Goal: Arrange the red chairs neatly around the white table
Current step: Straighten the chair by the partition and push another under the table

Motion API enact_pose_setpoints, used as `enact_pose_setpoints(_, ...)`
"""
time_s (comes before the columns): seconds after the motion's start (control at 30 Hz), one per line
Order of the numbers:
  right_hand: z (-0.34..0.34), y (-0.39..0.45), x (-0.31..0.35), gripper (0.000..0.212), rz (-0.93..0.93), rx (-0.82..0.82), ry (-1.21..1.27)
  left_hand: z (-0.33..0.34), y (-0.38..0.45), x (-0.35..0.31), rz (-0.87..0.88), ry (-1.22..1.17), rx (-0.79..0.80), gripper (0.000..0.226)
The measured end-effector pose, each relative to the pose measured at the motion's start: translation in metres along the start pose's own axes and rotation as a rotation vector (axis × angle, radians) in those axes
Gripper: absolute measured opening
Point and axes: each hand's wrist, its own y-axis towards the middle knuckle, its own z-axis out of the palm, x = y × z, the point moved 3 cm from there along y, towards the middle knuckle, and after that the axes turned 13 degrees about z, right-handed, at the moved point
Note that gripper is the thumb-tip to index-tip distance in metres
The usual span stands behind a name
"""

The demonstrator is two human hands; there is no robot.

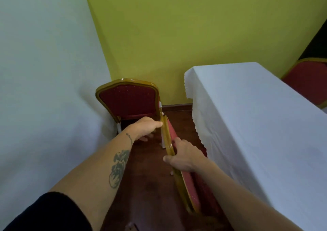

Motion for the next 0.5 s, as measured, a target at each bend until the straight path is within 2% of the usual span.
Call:
enact_pose_setpoints(0.1,-0.018,0.029,0.034,0.081,0.001,-0.061,0.002,-0.052,0.022,0.003,0.072,0.038,-0.02,0.047)
enact_pose_setpoints(0.23,-0.038,0.073,0.082,0.072,0.024,-0.122,0.002,-0.128,0.058,0.004,0.19,0.099,-0.128,0.042)
enact_pose_setpoints(0.37,-0.052,0.115,0.129,0.074,0.026,-0.129,-0.005,-0.191,0.087,0.01,0.251,0.118,-0.221,0.038)
enact_pose_setpoints(0.5,-0.062,0.149,0.167,0.075,0.023,-0.134,-0.013,-0.233,0.116,0.022,0.263,0.255,-0.231,0.041)
